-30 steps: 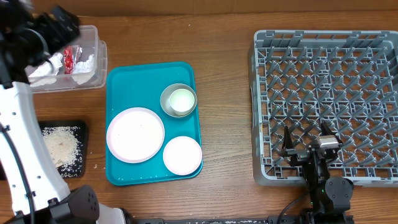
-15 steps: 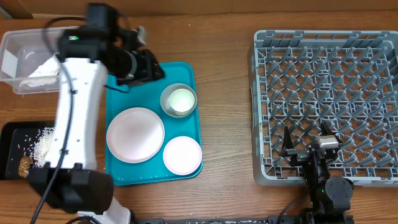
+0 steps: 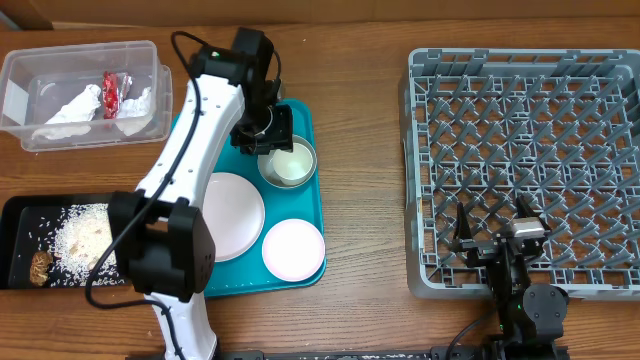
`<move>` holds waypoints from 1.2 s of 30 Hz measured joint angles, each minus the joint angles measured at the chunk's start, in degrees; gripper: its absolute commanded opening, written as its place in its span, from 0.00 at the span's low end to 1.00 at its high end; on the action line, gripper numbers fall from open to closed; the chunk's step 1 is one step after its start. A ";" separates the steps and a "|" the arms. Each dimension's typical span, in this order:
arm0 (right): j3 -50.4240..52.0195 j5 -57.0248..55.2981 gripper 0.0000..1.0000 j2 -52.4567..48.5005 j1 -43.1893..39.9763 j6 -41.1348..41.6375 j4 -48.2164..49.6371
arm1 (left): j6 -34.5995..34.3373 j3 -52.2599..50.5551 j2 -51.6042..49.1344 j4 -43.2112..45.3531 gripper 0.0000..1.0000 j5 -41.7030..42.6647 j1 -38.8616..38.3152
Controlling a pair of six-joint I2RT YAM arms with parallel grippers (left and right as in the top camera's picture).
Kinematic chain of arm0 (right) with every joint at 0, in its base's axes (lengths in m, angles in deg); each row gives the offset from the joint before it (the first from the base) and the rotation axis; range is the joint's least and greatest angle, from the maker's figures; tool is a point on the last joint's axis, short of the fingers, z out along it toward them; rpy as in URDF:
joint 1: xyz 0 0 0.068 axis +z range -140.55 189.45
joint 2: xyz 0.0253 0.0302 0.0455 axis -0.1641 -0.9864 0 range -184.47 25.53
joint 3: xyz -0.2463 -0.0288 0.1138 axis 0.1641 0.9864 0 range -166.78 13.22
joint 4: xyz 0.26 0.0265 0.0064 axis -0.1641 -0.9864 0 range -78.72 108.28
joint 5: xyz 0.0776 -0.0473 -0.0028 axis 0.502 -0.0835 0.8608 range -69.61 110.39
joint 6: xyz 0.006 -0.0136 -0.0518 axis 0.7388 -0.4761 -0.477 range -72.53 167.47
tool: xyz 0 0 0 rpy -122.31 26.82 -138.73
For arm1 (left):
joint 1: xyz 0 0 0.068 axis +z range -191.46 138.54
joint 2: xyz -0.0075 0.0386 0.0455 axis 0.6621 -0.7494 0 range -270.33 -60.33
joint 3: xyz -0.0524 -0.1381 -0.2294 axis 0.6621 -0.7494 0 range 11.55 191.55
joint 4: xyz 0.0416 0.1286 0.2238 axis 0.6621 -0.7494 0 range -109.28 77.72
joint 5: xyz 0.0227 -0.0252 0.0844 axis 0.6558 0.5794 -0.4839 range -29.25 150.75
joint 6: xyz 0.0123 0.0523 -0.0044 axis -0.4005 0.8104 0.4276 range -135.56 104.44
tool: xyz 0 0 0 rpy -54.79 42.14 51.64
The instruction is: Sort waste into correct bins and load items into the dishwasher
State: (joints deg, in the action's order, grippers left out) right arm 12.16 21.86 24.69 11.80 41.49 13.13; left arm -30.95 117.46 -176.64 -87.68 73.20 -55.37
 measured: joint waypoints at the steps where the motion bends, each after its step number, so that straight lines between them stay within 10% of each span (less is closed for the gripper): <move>1: 0.00 0.00 1.00 0.00 0.00 0.00 -0.04 | -0.31 -0.02 -0.31 0.37 0.50 -0.76 0.00; 26: 0.00 0.02 1.00 0.00 0.00 0.00 -0.02 | -9.05 3.34 -1.05 4.50 0.59 -7.54 1.92; 31: 0.00 0.00 1.00 0.00 0.00 -0.02 -0.02 | -13.14 11.21 -1.11 1.57 0.91 -6.08 9.46; 36: 0.00 0.02 1.00 0.00 0.00 0.02 -0.02 | -14.45 12.07 -1.11 -2.49 0.99 -5.84 15.76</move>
State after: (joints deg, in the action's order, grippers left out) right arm 12.16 21.89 24.69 11.80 41.51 13.11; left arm -45.40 129.53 -177.75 -90.17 67.36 -39.61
